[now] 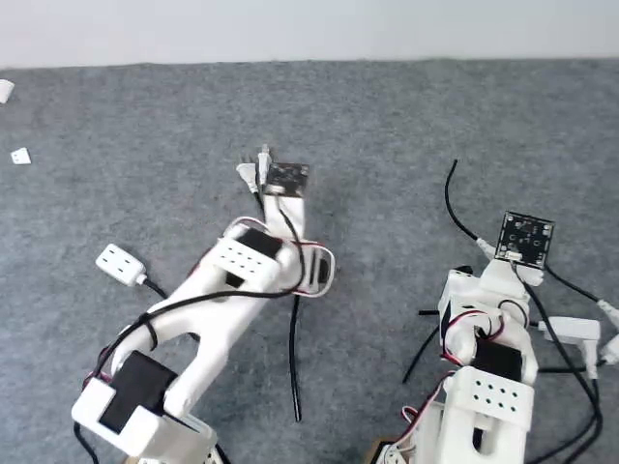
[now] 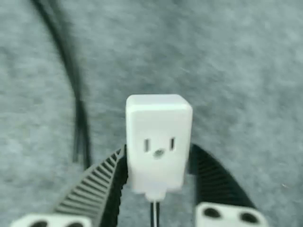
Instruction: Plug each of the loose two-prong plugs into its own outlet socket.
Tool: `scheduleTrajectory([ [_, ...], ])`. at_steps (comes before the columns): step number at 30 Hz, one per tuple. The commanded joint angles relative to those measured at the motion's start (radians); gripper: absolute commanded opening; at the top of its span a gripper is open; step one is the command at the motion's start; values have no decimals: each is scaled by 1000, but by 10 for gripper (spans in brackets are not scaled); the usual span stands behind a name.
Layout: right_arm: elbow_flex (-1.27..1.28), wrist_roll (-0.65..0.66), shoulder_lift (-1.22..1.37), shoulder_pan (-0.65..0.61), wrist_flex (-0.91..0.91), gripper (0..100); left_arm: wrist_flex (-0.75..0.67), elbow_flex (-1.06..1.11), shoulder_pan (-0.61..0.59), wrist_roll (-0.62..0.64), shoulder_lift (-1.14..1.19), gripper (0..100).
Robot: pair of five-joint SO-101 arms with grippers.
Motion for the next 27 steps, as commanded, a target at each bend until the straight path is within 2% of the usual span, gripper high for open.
scheduleTrajectory([
  [1, -6, 31, -21, -7, -24, 144, -25, 7, -18, -18, -44, 389],
  [3, -6, 31, -19, -7, -24, 143, -26, 28, -17, -21, -44, 441],
  [9, -6, 32, -19, -7, -24, 143, 25, 28, -23, -29, -58, 415],
  [12, -6, 32, -19, -7, -24, 143, 57, -19, -5, -98, -52, 298],
  [16, -6, 32, -19, -8, -25, 143, 52, -51, 58, -192, -48, 35],
  [17, -6, 32, -19, -8, -25, 143, 52, -62, 81, -212, -48, 3],
  [22, -6, 32, -19, -8, -25, 143, 31, -74, 198, -252, -43, 13],
  [25, -6, 34, -19, -8, -25, 143, -15, -88, 164, -255, 14, 13],
  [27, -6, 34, -19, -8, -25, 143, 3, -151, 124, -255, 107, 13],
])
